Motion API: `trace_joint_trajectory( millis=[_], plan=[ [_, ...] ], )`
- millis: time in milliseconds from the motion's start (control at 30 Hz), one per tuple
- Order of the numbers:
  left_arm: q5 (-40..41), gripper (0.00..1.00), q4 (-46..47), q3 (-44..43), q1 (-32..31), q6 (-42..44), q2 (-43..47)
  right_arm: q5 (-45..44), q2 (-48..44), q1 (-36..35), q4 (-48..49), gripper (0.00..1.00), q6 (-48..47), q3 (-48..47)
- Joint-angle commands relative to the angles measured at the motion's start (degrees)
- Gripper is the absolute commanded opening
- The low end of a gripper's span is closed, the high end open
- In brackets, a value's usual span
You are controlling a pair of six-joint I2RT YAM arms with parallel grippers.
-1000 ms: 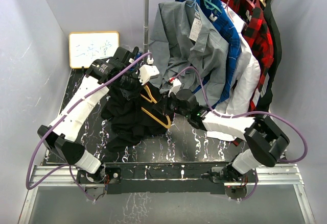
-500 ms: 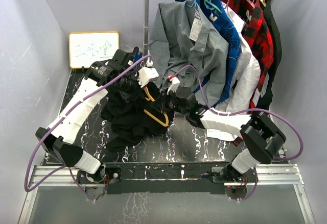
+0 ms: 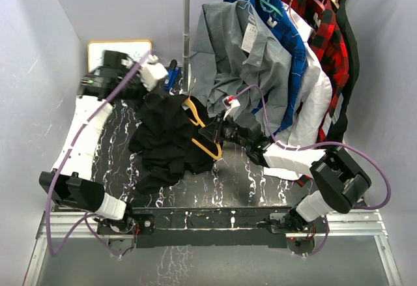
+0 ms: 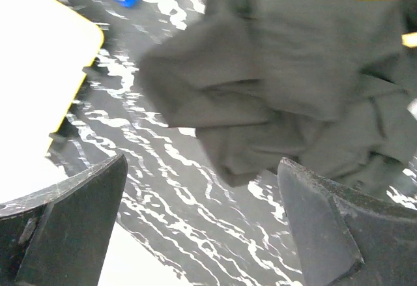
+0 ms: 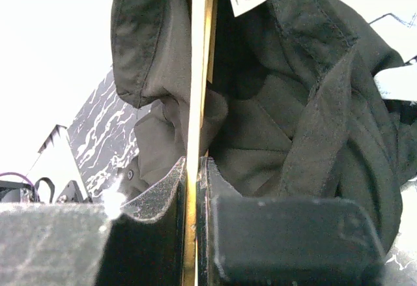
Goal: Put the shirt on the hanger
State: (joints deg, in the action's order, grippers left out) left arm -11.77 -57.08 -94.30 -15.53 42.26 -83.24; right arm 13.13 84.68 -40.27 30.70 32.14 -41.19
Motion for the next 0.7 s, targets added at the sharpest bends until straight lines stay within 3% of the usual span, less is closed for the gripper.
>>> trace_joint_trajectory(
  millis=[0, 167, 333, 400, 667],
  plan=[
    [-21.2, 0.98, 0.7, -5.0, 9.4, 8.4, 1.4, 3.1, -0.9, 1.3, 11.5, 0.00, 1.1, 1.0],
    [-29.7, 0.98, -0.6, 0.1, 10.6, 20.5, 1.1, 8.8, -0.3, 2.6, 16.5, 0.00, 2.1, 2.6],
    [-38.0, 0.98, -16.7, -7.8, 11.8, 34.9, -10.1, 14.7, 0.9, 3.5, 21.1, 0.00, 2.9, 3.6],
    [-39.5, 0.98, -19.2, -9.7, 12.3, 39.3, -12.9, 16.7, 1.0, 3.7, 21.2, 0.00, 3.0, 3.3],
    [-36.9, 0.98, -9.3, -7.3, 12.5, 41.7, -12.2, 21.2, -2.5, 6.1, 21.7, 0.00, 3.4, 5.2]
  ],
)
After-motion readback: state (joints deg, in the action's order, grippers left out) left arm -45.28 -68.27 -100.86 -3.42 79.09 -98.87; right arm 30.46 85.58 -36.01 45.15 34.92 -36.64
